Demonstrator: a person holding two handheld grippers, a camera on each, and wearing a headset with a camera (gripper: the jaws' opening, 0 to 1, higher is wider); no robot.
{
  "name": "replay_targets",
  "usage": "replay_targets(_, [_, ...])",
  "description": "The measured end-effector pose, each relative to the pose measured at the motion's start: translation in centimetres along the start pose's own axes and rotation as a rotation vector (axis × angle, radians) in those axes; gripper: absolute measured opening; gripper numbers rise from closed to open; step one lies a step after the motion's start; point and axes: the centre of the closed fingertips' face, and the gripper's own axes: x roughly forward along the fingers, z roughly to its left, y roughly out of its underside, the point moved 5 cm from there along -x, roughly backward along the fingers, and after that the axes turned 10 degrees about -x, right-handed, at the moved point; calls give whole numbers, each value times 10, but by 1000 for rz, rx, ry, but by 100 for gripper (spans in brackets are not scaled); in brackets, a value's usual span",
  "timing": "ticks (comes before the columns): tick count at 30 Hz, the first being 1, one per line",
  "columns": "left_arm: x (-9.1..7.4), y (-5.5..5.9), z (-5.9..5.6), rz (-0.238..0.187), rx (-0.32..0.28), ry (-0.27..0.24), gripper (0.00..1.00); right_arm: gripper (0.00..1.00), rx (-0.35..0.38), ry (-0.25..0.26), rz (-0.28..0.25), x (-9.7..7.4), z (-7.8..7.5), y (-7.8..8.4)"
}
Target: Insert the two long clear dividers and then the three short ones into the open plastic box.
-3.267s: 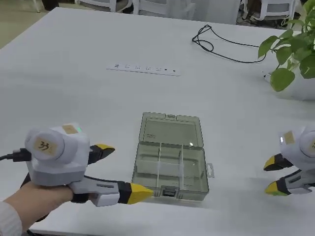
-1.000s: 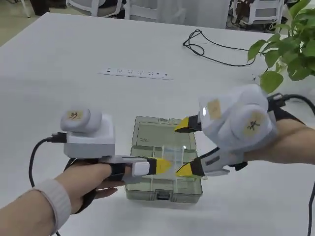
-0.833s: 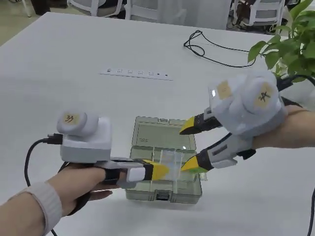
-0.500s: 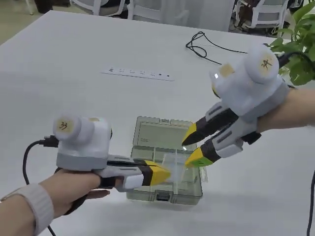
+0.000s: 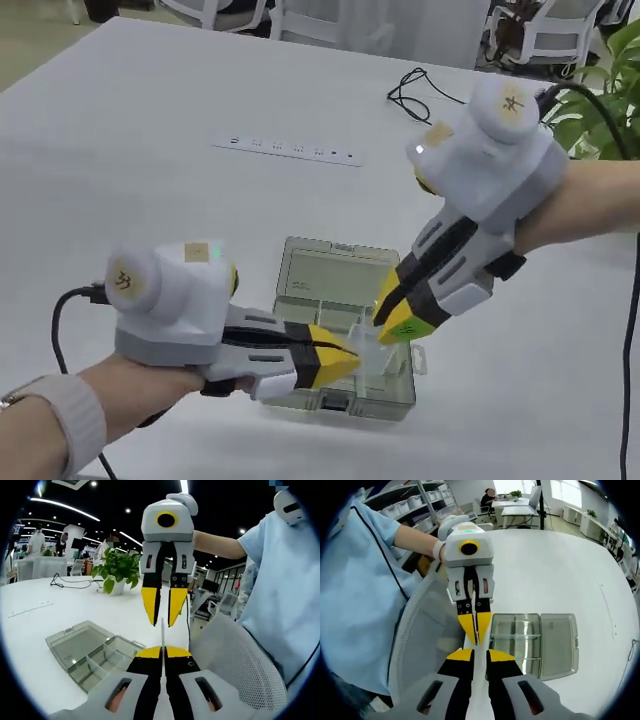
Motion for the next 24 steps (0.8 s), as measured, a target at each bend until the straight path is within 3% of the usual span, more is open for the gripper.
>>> replay_targets(3, [0,-1,-1,-10,6,8,0,4,-8,-23,17,1,4,1])
replay_targets(10, [0,-1,-1,-14,-8,16,0,2,-34,-18,40,0,3,1])
replay_targets(24, [3,3,3,43,6,-10,0,2,-80,24,149,6,6,-5])
